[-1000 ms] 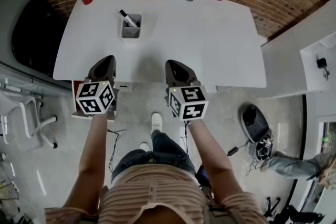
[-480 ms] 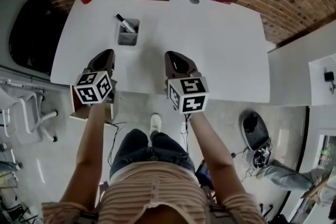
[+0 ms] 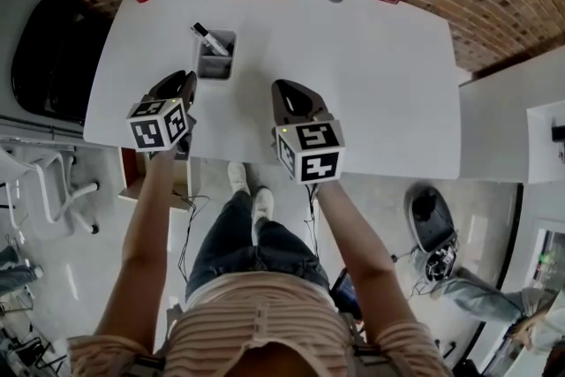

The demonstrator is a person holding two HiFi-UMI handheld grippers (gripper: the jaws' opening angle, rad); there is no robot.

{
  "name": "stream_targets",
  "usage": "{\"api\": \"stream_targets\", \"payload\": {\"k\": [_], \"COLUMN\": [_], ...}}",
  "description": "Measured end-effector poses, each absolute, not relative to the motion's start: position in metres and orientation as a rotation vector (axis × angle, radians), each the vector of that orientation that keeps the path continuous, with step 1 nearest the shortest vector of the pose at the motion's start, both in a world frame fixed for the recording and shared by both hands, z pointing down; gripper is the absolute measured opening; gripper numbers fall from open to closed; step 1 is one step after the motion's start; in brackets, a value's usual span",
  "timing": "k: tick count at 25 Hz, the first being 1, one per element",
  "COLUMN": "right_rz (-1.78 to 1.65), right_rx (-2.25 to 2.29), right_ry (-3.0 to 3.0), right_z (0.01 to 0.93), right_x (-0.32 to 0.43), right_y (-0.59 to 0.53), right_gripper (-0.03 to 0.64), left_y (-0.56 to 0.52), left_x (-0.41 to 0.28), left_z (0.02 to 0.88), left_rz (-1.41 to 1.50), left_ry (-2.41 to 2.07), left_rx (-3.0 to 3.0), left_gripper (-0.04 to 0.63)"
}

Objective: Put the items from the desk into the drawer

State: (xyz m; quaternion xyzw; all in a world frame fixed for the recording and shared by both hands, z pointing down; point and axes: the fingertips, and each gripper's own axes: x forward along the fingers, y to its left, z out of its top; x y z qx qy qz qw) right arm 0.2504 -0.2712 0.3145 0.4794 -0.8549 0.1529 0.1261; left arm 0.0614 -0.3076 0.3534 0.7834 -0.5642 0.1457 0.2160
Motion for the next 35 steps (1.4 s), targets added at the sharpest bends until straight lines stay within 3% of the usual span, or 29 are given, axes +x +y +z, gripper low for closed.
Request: {"api": "stream_targets", "payload": {"k": [13, 35], "right_rz": [0.487, 0.537], "right_rx": [1.43, 1.428], "right_ry": [-2.433, -2.388], "right_z": [0.325, 0.346], "right_x": [0.239, 0.236], "right_y": [-0.319, -0.341], "right_gripper": [0.017, 0.017], "left_y": [-0.362, -0.372], "left_x": [0.062, 0.068], "left_z": [0.39, 0.432], "left_rz": [0.557, 0.676], "left_ry": [-1.45, -1.339], "left_rx": [2.116, 2.015], "left_gripper": [0.115, 0.091]}}
